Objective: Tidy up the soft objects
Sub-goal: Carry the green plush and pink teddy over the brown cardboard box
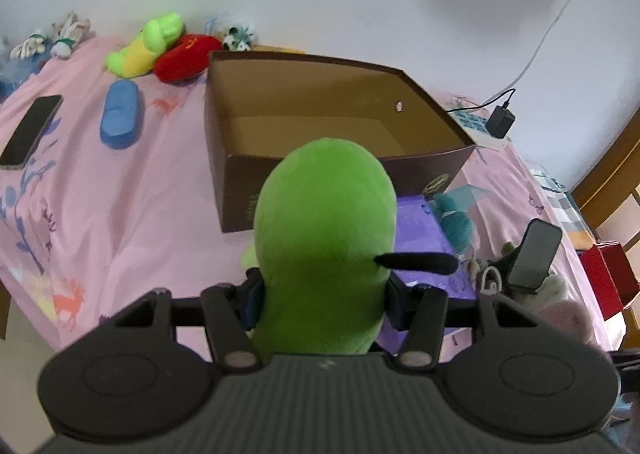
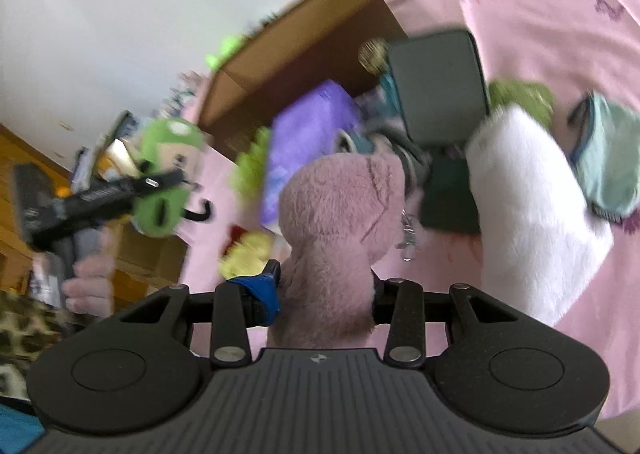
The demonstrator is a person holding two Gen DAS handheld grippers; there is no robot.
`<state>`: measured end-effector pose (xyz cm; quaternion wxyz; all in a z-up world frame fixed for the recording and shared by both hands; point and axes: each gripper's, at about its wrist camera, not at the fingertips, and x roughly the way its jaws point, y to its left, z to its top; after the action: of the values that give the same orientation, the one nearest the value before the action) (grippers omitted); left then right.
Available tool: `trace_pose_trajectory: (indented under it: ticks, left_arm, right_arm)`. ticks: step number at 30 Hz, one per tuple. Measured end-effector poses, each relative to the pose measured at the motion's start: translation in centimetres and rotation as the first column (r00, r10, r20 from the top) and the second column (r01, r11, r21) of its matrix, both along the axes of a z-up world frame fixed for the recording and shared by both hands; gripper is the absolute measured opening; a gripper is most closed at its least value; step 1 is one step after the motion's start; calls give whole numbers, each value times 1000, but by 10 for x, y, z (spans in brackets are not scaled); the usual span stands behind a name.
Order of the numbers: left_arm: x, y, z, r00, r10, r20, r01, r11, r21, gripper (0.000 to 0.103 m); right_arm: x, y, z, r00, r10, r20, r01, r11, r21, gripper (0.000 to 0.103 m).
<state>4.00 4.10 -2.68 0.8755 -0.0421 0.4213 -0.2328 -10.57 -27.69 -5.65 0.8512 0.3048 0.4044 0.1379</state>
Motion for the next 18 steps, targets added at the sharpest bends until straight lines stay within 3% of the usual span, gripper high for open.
trace_pose_trajectory:
  ticks: [8, 18]
  left_arm:
    - [6, -10, 14, 999, -23, 30, 24, 999, -27, 57]
    - [27, -21, 33, 997, -6, 75, 8, 1000, -20, 57]
  right_arm:
    - [13, -3, 37, 990, 23, 140, -28, 999, 35, 23]
    - [67, -2, 87, 956, 82, 282, -87, 996, 3, 23]
